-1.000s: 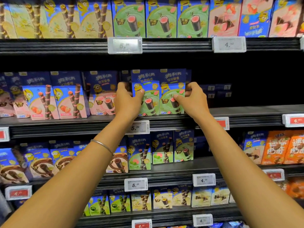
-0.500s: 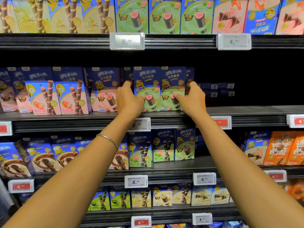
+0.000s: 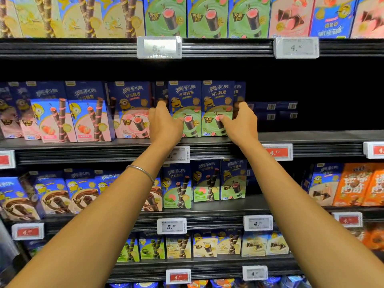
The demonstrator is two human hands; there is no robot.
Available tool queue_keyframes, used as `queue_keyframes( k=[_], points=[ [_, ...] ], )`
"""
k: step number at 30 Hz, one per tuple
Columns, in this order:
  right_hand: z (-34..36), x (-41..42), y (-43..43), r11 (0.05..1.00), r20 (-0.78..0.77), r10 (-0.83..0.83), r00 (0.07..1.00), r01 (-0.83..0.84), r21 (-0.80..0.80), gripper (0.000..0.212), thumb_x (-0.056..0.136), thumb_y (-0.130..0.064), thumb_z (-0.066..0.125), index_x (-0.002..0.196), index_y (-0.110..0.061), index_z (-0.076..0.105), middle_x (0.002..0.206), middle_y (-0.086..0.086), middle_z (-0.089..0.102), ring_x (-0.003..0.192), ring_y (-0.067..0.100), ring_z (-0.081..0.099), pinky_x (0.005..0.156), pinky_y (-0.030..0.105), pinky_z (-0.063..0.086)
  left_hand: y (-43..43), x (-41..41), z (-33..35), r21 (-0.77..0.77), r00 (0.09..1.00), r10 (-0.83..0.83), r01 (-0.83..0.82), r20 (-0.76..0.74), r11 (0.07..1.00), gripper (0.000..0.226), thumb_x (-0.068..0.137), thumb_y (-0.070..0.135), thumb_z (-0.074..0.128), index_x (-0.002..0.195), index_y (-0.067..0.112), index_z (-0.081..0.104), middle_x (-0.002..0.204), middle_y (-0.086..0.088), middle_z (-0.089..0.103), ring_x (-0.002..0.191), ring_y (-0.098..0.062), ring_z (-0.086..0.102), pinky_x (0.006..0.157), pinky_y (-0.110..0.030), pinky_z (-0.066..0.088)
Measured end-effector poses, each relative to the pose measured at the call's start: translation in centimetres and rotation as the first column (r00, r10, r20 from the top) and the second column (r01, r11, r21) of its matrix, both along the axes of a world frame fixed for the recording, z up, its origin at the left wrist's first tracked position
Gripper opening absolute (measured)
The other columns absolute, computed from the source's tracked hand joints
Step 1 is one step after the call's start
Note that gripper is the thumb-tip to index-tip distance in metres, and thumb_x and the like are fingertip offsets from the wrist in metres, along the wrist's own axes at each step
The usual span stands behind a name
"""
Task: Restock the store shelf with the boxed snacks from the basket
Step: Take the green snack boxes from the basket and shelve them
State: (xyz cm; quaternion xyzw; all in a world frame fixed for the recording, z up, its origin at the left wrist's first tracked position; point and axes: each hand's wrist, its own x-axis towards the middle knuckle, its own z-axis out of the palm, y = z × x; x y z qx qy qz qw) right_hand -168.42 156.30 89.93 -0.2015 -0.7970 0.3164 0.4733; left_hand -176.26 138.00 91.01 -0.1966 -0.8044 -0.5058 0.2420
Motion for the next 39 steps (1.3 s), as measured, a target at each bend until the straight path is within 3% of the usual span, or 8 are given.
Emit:
queue_keyframes(
  k=[6,10,15,18,23,27,34,39],
  points=[
    [0.2,-0.1,0.6,0.992,-0.011,-0.080,0.997,0.079,-0.095,0.077,0.076,-0.045,0.081,0.132,-0.012,0.039,0.141,0.014,0.034,0.128,0.036,0.036,0.087,0.038,0.040,-0.2,1.1,-0.3,-0.037,1.000,0.017,-0.017,0.009,0.999,0.047,0.092,0.007,0.074,0.131,0.008,0.049,0.134,-0.016,0.049,0.091,-0.025,0.039,0.074,-0.035,0.036],
    [0.9,0.2,1.1,0.962,0.040,0.070,0.997,-0.057,-0.266,0.103,0.072,-0.049,0.083,0.148,-0.009,0.026,0.152,0.016,0.029,0.138,0.037,0.034,0.106,0.049,0.042,-0.2,1.3,-0.2,-0.004,1.000,-0.015,0.015,0.023,1.000,0.054,0.089,0.000,0.072,0.134,0.009,0.044,0.128,-0.016,0.048,0.088,-0.029,0.042,0.071,-0.037,0.038],
    [0.9,0.3,1.5,0.906,-0.030,0.192,0.981,-0.189,-0.378,0.092,0.074,-0.038,0.087,0.142,-0.007,0.032,0.135,0.007,0.047,0.122,0.024,0.048,0.088,0.036,0.042,-0.2,1.1,-0.3,-0.013,0.999,-0.016,0.017,0.041,1.000,0.056,0.090,0.001,0.070,0.139,0.009,0.044,0.131,-0.016,0.047,0.090,-0.029,0.040,0.074,-0.036,0.037],
    [0.8,0.3,1.5,0.906,-0.053,0.186,0.981,-0.192,-0.378,0.091,0.078,-0.034,0.085,0.145,-0.007,0.029,0.143,0.011,0.046,0.115,0.020,0.044,0.088,0.035,0.041,-0.2,1.1,-0.3,-0.019,0.999,-0.013,0.014,0.041,1.000,0.055,0.090,0.001,0.071,0.138,0.009,0.044,0.132,-0.017,0.047,0.091,-0.029,0.039,0.075,-0.036,0.037],
    [0.8,0.5,1.6,0.901,-0.072,0.182,0.981,-0.196,-0.388,0.087,0.080,-0.031,0.084,0.144,-0.007,0.031,0.144,0.011,0.047,0.122,0.023,0.048,0.091,0.035,0.043,-0.1,1.3,-0.3,-0.039,0.999,-0.007,0.009,0.046,0.999,0.061,0.091,0.000,0.071,0.144,0.011,0.041,0.134,-0.017,0.046,0.095,-0.028,0.041,0.076,-0.037,0.039],
    [0.9,0.7,1.7,0.884,-0.076,0.187,0.979,-0.201,-0.423,0.080,0.080,-0.025,0.083,0.140,-0.007,0.034,0.136,0.009,0.050,0.110,0.020,0.047,0.086,0.035,0.041,-0.2,1.5,-0.2,-0.050,0.999,-0.008,0.010,0.049,0.999,0.060,0.091,0.000,0.070,0.142,0.009,0.041,0.133,-0.017,0.046,0.096,-0.028,0.041,0.076,-0.038,0.038],
    [1.4,1.3,1.4,0.815,-0.176,0.223,0.959,-0.282,-0.505,0.075,0.081,-0.026,0.081,0.140,-0.007,0.039,0.134,0.006,0.053,0.115,0.022,0.052,0.087,0.036,0.039,-1.1,1.7,0.1,0.022,0.993,-0.101,0.100,0.058,0.995,0.055,0.094,0.014,0.069,0.141,0.003,0.044,0.123,-0.016,0.057,0.098,-0.030,0.054,0.074,-0.038,0.042],
    [1.3,3.5,-0.2,0.820,-0.182,0.277,0.944,-0.331,-0.467,0.082,0.085,-0.031,0.079,0.150,-0.010,0.034,0.142,0.004,0.049,0.121,0.018,0.049,0.093,0.033,0.039,-1.9,3.0,-0.3,0.079,0.985,-0.160,0.154,0.069,0.985,0.068,0.101,0.024,0.067,0.159,0.009,0.034,0.146,-0.011,0.052,0.117,-0.018,0.051,0.090,-0.033,0.041]
  ],
)
